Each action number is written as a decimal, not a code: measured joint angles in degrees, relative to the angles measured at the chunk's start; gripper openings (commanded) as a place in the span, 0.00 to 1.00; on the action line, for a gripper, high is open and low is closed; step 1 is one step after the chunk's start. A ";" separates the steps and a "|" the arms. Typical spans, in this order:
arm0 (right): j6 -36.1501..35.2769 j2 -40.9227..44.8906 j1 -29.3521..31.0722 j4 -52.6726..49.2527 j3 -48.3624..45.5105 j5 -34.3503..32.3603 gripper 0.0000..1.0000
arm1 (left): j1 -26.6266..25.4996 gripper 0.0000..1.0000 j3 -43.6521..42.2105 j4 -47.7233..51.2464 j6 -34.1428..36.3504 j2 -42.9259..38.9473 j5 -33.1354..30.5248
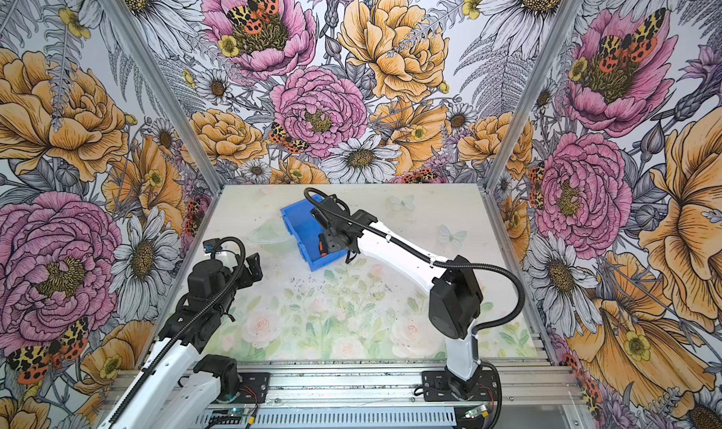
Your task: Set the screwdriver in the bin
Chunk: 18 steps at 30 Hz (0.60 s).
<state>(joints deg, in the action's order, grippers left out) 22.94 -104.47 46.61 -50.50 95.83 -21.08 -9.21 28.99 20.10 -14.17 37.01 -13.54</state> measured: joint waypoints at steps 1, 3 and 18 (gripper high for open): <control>-0.33 2.47 -0.28 0.28 -3.06 -0.50 0.77 | 0.48 0.99 0.11 0.09 0.74 -0.02 -0.07; -1.09 6.67 -1.38 1.09 -8.15 -1.25 0.82 | 1.42 0.99 0.11 0.33 2.05 0.00 -0.22; -3.39 32.22 -17.07 12.90 -37.33 -3.06 0.99 | 6.03 0.99 -13.40 -10.93 9.49 -6.60 0.94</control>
<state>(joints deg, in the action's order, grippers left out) 19.55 -72.25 29.54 -37.60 58.50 -24.14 -3.18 15.59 9.17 -4.69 30.41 -12.60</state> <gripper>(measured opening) 0.992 0.986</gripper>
